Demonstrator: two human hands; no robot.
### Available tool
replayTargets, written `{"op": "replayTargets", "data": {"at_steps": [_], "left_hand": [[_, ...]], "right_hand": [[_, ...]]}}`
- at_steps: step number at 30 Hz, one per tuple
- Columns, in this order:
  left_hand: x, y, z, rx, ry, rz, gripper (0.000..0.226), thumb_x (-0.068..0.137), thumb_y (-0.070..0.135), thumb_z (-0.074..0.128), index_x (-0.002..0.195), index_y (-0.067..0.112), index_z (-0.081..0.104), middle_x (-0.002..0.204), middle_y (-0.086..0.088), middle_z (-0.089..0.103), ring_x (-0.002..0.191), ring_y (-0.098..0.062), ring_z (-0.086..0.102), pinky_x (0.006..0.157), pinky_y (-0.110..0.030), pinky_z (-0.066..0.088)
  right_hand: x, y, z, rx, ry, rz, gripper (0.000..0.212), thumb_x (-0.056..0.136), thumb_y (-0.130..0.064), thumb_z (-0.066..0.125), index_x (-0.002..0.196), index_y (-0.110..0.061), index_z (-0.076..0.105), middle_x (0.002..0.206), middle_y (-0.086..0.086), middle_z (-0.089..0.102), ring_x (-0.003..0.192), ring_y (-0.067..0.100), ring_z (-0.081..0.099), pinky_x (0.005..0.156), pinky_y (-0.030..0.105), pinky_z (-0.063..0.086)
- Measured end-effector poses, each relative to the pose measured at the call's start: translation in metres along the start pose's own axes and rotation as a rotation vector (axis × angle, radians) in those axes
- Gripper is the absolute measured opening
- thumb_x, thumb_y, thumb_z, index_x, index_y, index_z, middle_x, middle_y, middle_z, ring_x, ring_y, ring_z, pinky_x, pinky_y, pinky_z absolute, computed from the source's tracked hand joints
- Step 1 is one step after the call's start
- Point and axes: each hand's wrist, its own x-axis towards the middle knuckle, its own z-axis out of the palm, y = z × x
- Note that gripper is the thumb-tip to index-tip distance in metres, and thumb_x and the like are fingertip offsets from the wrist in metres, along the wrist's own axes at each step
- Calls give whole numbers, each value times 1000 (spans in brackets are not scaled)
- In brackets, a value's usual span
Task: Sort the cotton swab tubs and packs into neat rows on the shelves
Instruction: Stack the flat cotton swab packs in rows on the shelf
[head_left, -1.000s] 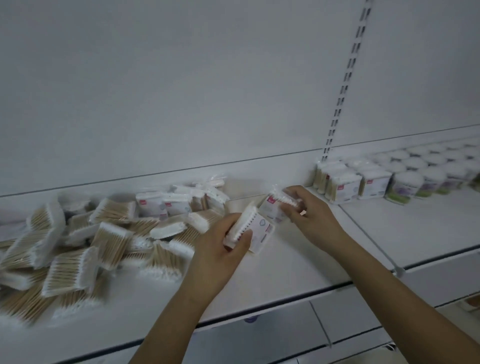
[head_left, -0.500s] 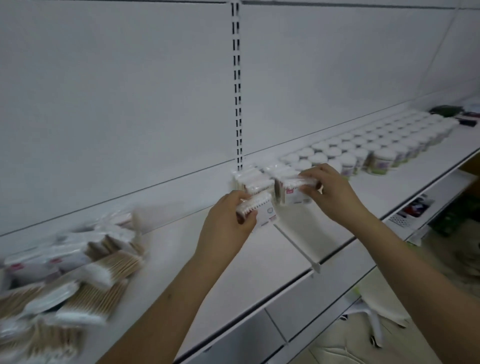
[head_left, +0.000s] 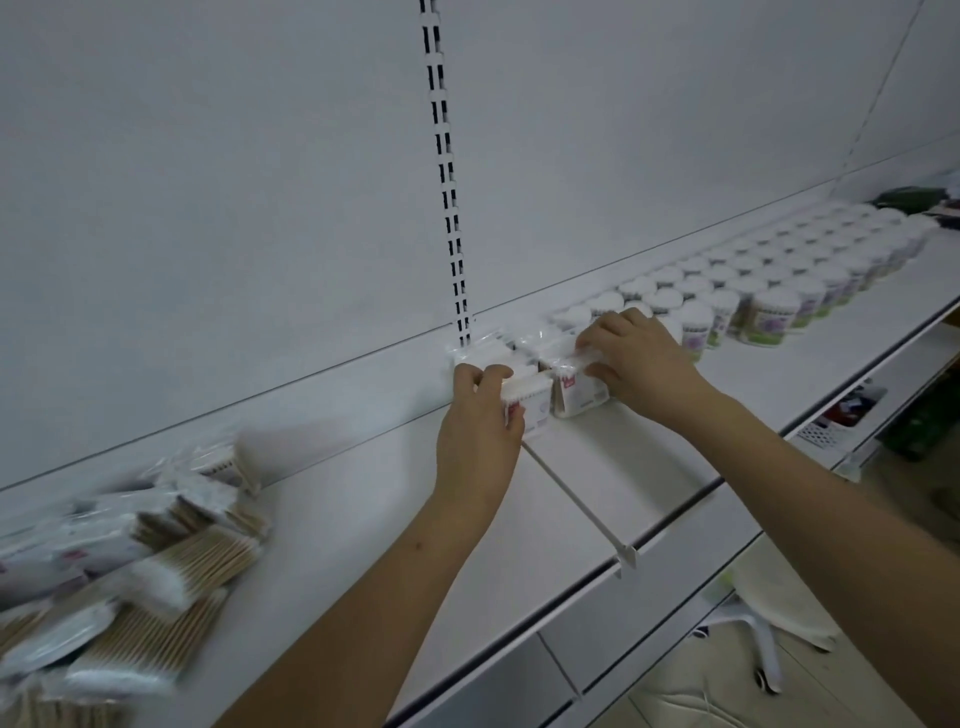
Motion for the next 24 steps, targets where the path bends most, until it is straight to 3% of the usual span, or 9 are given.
{"op": "replayTargets", "data": {"at_steps": [2,5,9,12,17,20,24], "left_hand": [[2,-4,1,-24,19,-43,41,88,17,70,125,22,52,122,1,40,72,-19,62,65,-40,56],[0,-8,-6,-37,48,-55,49,87,30,73,129,22,47,125,0,40,79,-21,64,64,-36,57],[-19,-14,-39,-47,80,-47,56,88,39,71,135,23,46,126,6,40,90,-12,60,70,-27,55],[-42,-23,-74,10,120,-47,53,91,39,66,137,26,45,126,10,41,99,-4,55,78,-20,50],[-104,-48,-139,65,188,-126,45,92,34,65,134,28,50,124,16,46,114,2,50,90,-7,40],[-152,-64,-183,93,287,-190,36,91,26,66,126,25,57,118,14,51,110,-3,55,90,-12,44],[-214,-92,-233,193,445,-302,30,90,20,68,119,25,61,117,18,54,109,-3,58,89,-16,47]], "right_hand": [[1,-2,1,-3,-5,35,35,74,-10,79,106,-10,65,106,9,63,97,37,55,79,44,44],[7,-10,-8,9,-7,47,48,80,-25,77,123,-13,60,123,8,58,114,36,49,92,46,40],[36,-43,-34,112,109,-56,51,86,-28,70,133,-13,54,132,12,53,119,37,46,98,46,39],[65,-98,-47,300,173,-171,45,92,-28,63,134,-14,52,133,10,50,120,32,45,101,41,37],[94,-208,-38,493,137,-459,49,94,-39,53,138,-16,50,135,5,48,121,23,42,102,28,32],[98,-265,-26,571,103,-606,47,97,-40,53,138,-17,50,135,3,48,122,23,43,102,29,36],[89,-327,-11,659,10,-698,47,96,-37,57,139,-20,49,136,-2,45,122,17,41,98,22,31]]}}
